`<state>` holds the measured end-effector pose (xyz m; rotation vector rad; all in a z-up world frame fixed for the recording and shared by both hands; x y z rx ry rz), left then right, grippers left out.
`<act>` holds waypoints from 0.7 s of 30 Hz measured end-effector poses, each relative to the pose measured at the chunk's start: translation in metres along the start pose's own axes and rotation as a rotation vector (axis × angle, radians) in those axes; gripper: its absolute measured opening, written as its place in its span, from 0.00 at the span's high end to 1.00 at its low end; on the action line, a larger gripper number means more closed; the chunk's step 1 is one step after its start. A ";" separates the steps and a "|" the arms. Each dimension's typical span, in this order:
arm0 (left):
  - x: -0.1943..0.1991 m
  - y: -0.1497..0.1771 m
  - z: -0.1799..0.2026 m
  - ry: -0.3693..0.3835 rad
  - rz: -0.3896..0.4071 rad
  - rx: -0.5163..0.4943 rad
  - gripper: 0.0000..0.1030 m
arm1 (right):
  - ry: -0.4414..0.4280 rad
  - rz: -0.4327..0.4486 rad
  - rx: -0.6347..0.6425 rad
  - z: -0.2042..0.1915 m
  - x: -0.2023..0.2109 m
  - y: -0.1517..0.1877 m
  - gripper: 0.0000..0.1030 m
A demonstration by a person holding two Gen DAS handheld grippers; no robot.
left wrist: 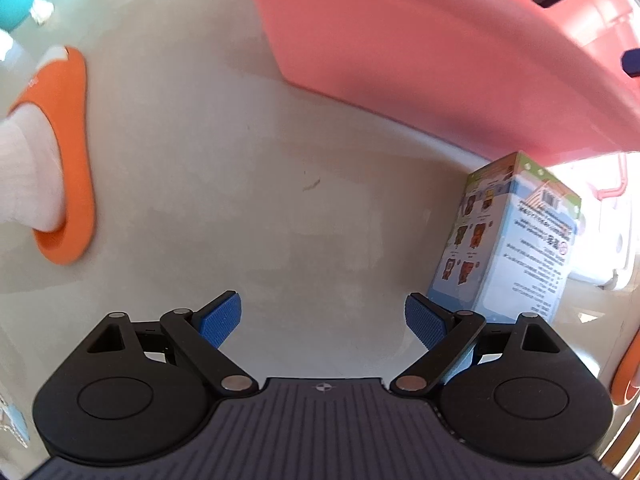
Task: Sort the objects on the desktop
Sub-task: 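Withdraw the right gripper from the bin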
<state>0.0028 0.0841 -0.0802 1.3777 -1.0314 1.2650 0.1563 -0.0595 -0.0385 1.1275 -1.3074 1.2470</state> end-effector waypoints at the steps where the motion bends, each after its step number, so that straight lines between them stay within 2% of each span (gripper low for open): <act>1: 0.006 0.002 0.001 -0.006 0.017 -0.007 0.11 | -0.015 0.014 -0.011 0.001 0.010 0.005 0.29; 6: 0.029 0.013 -0.004 -0.046 0.105 -0.110 0.11 | -0.038 0.120 -0.032 0.025 0.066 0.037 0.28; 9: 0.041 0.021 0.003 -0.053 0.161 -0.149 0.11 | -0.013 0.155 -0.096 0.047 0.084 0.070 0.21; 16: 0.051 0.030 0.043 0.000 0.251 -0.188 0.11 | -0.008 0.163 -0.326 0.097 0.078 0.133 0.20; 19: 0.054 0.032 0.052 0.022 0.289 -0.202 0.11 | 0.112 0.121 -0.346 0.105 0.057 0.150 0.20; 21: 0.058 0.035 0.057 0.038 0.309 -0.214 0.11 | 0.152 0.094 -0.340 0.108 0.046 0.159 0.20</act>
Point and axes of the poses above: each gripper's, at about its wrist camera, not at the fingertips, and x roughly against the way its jaws point, z to its right, y to its underside, the point moved 1 cm from there along -x, roughly the way its jaws point, and after that the axes turned 10 degrees about -z, right-handed, at the moved point
